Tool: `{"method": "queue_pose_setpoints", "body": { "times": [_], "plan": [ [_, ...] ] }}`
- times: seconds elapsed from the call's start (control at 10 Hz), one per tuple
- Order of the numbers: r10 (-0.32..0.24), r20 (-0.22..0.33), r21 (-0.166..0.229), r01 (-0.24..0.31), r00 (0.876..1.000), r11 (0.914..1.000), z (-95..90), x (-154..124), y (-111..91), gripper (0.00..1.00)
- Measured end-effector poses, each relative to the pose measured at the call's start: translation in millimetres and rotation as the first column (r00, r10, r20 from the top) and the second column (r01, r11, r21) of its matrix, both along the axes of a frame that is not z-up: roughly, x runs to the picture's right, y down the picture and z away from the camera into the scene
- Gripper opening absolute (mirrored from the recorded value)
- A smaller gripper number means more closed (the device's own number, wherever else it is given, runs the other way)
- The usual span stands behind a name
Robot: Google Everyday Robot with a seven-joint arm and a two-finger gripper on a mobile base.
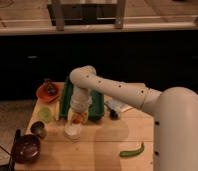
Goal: Place apple in paper cup
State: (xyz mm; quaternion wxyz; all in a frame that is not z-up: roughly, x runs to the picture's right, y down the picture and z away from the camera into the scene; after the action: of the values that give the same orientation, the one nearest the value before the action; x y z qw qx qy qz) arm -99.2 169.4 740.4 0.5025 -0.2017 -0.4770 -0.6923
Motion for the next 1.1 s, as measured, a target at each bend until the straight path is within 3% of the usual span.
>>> {"method": "queue_pose_setpoints", "body": {
  "times": [0.2,0.4,0.7,1.1],
  "plan": [
    [-0.001,0.001,-0.001,0.001,1.000,1.0000,0.4,0.1,0.1,0.42],
    [-0.001,0.000,-0.002,0.001,1.000,1.0000,0.4,0.2,0.1,0.34],
    [-0.003,0.000,-0.002,0.003,1.000,1.0000,0.7,0.5,-0.1,0.39],
    [-0.004,0.001,-0.003,0.004,1.000,1.0000,0.8,0.3,0.1,0.39]
  ]
}}
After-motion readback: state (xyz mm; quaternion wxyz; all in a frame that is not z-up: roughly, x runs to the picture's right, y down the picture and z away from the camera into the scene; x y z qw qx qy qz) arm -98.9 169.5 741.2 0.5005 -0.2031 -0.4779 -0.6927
